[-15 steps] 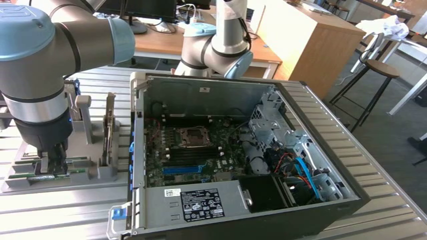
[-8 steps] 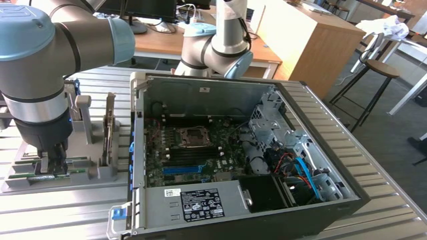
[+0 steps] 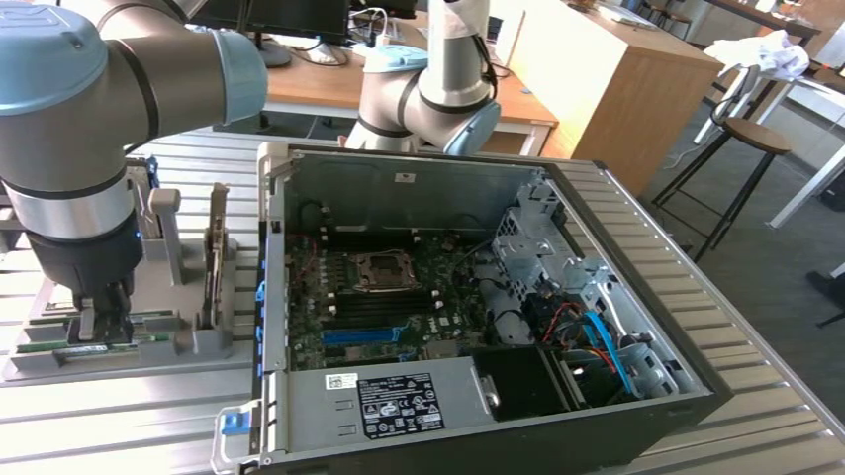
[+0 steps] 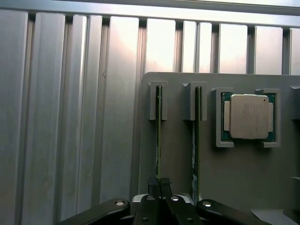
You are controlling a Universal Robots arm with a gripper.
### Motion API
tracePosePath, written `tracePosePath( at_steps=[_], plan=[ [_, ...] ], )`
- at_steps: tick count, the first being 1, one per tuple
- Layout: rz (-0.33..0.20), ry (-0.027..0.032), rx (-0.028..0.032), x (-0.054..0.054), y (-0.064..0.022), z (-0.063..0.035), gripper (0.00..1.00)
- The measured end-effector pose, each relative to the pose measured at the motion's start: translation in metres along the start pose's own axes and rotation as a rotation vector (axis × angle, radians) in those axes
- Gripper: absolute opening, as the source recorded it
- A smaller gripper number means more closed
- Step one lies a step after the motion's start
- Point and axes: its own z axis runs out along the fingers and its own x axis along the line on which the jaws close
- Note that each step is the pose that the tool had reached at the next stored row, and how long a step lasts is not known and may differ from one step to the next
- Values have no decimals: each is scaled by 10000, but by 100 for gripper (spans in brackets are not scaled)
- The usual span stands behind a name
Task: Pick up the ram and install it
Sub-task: 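Pick up the ram and move it above insertion slot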
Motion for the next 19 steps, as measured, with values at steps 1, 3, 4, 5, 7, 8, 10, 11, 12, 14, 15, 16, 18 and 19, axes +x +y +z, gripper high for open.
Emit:
tracePosePath(
  at_steps=[1,3,4,5,7,8,10,11,12,14,15,16,18,19],
  plan=[
    [0,0,0,0,1,-14,11],
    [0,0,0,-1,2,-47,11],
    [0,0,0,-1,3,-65,11],
    [0,0,0,-2,4,-86,11],
    [1,0,1,-2,5,-128,11],
    [0,0,1,-3,6,-148,11],
    [0,0,0,-3,7,-190,11],
    [0,0,0,-4,8,-211,11],
    [0,0,1,-4,8,-233,11],
    [0,0,1,-5,9,-276,11],
    [0,0,0,-5,10,-296,11],
    [0,1,0,-5,10,-316,11],
    [1,0,0,-6,11,-358,11],
    [0,0,0,-7,11,-379,11]
  ],
)
